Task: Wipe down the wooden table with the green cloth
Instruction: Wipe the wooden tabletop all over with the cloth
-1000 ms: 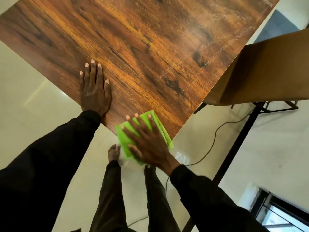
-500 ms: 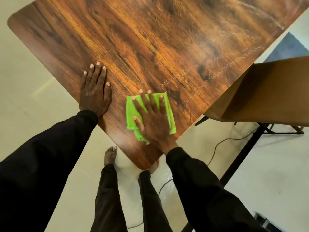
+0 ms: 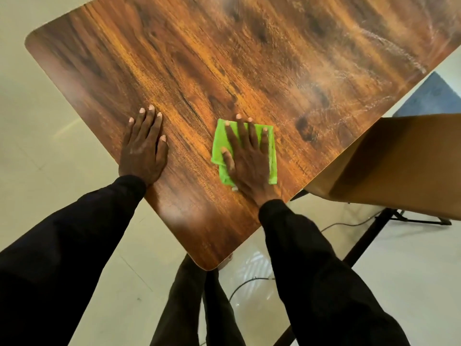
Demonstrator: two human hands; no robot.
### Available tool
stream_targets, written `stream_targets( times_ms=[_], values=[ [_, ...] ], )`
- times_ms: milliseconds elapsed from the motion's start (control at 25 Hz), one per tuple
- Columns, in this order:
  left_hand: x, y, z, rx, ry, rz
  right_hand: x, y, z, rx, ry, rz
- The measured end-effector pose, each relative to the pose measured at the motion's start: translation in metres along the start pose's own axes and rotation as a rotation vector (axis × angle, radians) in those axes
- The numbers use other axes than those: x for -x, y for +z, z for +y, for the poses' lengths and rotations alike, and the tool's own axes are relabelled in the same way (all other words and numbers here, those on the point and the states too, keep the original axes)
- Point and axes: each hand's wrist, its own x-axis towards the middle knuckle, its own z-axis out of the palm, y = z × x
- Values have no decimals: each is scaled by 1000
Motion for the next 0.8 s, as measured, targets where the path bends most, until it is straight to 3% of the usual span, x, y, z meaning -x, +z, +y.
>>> stream_targets(
  times_ms=[120,200,280,360,480,600,720,800],
  values=[
    [0,0,2,-6,5,12,36,9,-1,-16,-322,-48],
    [-2,0,1,-2,-1,8,71,8,22,1,-411,-77],
    [-2,1,1,-12,-1,5,75,2,52,25,-288,-61],
    [-3,2,1,-22,-9,2,45,-4,65,31,-46,-32],
    [-3,2,2,-25,-4,-9,-21,-11,44,26,163,0],
    [-5,0,3,-22,-8,-4,-47,-8,16,7,-26,-26],
    [-4,-1,4,-24,-6,-8,-5,1,24,-5,-352,-62],
    [-6,-2,4,-24,-16,-20,31,3,48,3,-441,-85]
  ],
)
